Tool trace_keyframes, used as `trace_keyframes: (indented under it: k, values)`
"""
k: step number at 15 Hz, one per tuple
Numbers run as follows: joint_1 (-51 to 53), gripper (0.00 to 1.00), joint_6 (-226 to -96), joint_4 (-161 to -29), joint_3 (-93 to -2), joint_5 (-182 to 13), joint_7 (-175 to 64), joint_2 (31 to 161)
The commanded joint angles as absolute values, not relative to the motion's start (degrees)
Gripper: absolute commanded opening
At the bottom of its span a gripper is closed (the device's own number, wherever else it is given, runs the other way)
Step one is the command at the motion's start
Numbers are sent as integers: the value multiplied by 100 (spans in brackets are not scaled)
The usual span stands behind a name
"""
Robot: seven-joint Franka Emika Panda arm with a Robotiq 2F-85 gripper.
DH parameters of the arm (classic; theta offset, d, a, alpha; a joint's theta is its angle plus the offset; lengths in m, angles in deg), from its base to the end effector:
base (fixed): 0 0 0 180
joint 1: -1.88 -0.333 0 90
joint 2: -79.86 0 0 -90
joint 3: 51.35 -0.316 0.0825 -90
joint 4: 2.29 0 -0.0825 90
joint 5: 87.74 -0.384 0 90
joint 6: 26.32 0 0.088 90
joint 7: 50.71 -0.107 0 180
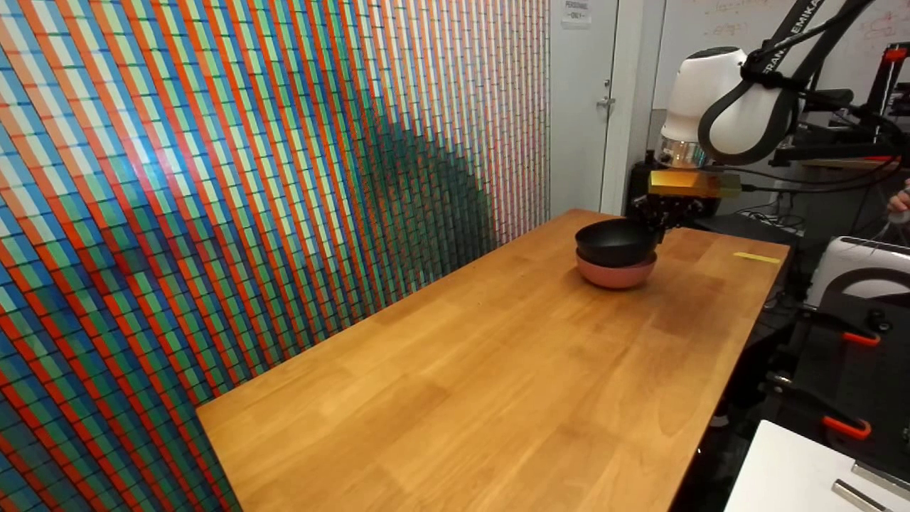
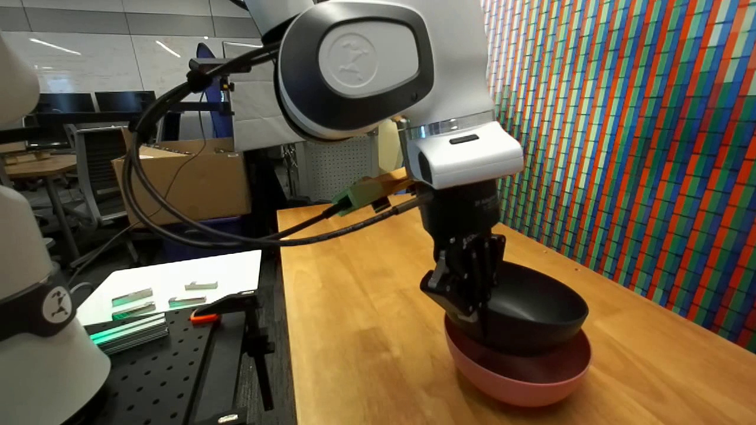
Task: Put the black bowl on top of the pink bowl
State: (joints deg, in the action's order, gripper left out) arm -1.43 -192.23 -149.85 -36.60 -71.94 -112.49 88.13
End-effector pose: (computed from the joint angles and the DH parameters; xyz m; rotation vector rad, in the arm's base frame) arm 0.4568 -0.0787 0.2281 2.6985 -1.4924 0.3278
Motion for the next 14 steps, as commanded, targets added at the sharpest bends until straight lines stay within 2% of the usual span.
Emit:
trace_keyframes:
  k: [1, 3, 4, 5, 6, 11, 14]
  values:
    - [-212, 6, -19641, -15034, -3479, -6729, -11533, 8853]
    - [-263, 7, -19732, -15015, -3373, -6582, -11618, 8931]
    - [-270, 12, -19741, -15008, -3343, -6572, -11636, 8957]
    - [-252, 32, -19717, -15005, -3319, -6486, -11706, 8981]
    - [-287, 36, -19714, -15004, -3270, -6578, -11653, 8999]
    - [-336, 73, -19690, -15040, -3210, -6667, -11651, 8896]
    - [-222, 97, -19575, -15154, -3543, -7130, -11334, 8485]
